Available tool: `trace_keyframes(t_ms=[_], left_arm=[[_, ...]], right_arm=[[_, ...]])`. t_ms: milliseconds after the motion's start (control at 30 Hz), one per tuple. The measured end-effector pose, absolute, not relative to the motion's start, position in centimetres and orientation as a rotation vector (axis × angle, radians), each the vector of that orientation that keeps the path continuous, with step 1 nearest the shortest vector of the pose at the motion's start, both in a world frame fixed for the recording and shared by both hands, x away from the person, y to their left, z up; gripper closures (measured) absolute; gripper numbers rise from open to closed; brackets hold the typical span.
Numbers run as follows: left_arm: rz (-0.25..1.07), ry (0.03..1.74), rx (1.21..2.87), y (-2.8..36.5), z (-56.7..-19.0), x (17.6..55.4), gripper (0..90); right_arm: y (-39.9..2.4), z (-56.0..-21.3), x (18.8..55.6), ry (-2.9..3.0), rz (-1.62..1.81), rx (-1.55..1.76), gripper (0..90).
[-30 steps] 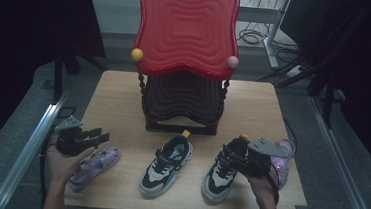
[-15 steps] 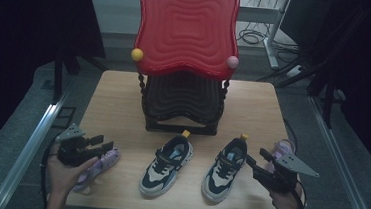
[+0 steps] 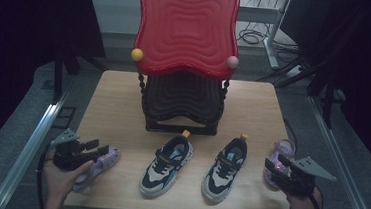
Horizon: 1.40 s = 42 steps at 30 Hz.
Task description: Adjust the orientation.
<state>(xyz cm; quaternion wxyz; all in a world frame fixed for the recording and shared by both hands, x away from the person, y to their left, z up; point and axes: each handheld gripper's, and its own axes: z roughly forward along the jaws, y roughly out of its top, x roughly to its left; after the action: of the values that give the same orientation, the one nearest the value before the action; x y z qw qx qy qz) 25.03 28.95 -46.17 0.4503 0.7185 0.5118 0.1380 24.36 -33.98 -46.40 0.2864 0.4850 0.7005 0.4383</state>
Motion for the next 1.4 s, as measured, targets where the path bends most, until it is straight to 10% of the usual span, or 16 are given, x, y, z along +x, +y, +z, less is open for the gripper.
trace_keyframes(t_ms=[467,1400], left_arm=[[0.340,1.257,1.813,28.6,-46.3,25.4,45.4],[0.311,1.224,1.773,28.7,-45.3,24.3,44.9]], right_arm=[[-39.1,-48.3,22.5,1.897,1.008,1.457,89.3],[-39.9,-52.0,23.0,1.967,0.828,1.508,89.9]])
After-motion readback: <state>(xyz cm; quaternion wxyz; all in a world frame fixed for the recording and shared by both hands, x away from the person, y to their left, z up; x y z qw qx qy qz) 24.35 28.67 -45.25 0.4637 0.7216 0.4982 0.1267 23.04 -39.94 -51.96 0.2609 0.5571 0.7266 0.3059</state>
